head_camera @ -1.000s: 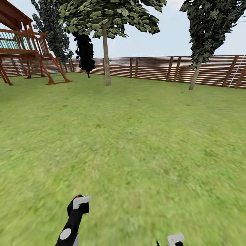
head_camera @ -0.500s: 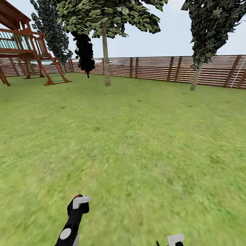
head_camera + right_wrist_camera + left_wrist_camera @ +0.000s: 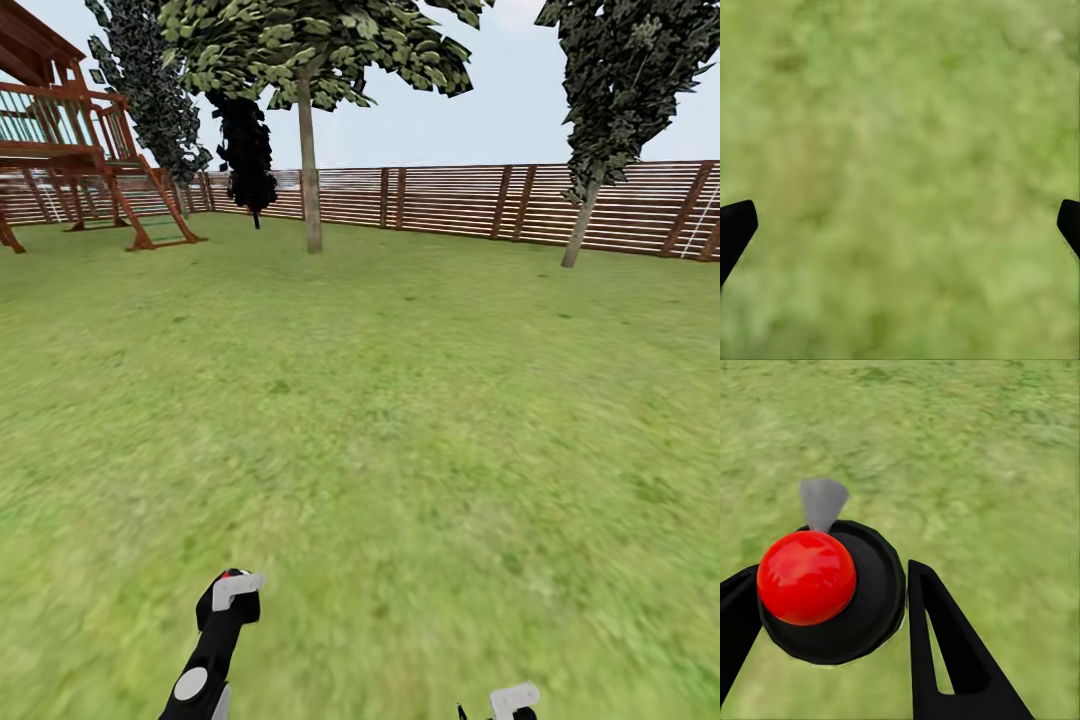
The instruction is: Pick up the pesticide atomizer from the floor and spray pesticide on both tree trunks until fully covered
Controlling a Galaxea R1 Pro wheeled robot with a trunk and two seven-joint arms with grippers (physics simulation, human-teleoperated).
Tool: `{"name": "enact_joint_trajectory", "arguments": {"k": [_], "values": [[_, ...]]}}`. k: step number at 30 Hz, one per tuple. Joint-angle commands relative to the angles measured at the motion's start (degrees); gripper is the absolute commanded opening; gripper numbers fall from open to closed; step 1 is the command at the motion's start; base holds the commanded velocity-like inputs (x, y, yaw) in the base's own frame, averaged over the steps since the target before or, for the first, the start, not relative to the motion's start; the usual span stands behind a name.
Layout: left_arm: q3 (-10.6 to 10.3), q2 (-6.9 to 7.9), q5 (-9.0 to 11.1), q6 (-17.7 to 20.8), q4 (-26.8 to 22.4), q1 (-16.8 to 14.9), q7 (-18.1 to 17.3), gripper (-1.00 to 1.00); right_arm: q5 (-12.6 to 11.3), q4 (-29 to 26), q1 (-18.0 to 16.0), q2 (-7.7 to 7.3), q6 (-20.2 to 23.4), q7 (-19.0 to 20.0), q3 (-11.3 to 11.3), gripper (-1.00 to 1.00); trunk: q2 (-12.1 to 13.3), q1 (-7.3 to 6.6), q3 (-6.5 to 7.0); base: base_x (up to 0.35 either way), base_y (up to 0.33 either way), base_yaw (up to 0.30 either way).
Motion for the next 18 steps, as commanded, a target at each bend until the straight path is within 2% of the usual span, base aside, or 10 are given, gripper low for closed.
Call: {"name": "enact_joint_trajectory", "arguments": {"k": [1, 18], "values": [[0.0, 0.0, -0.06, -0.01, 0.1, 0.0, 0.0, -1.0, 0.0, 0.0, 0.0, 0.01, 0.0, 0.0, 0.0, 1.0, 0.0, 0.0, 0.0, 0.335, 0.12, 0.0], [0.0, -0.02, -0.09, -0.01, -0.14, 0.0, 0.0, -1.0, 0.0, 0.0, 0.01, 0.02, 0.0, 0.03, 0.0, 1.0, 0.0, 0.0, 0.0, 0.334, 0.132, 0.0]]}}
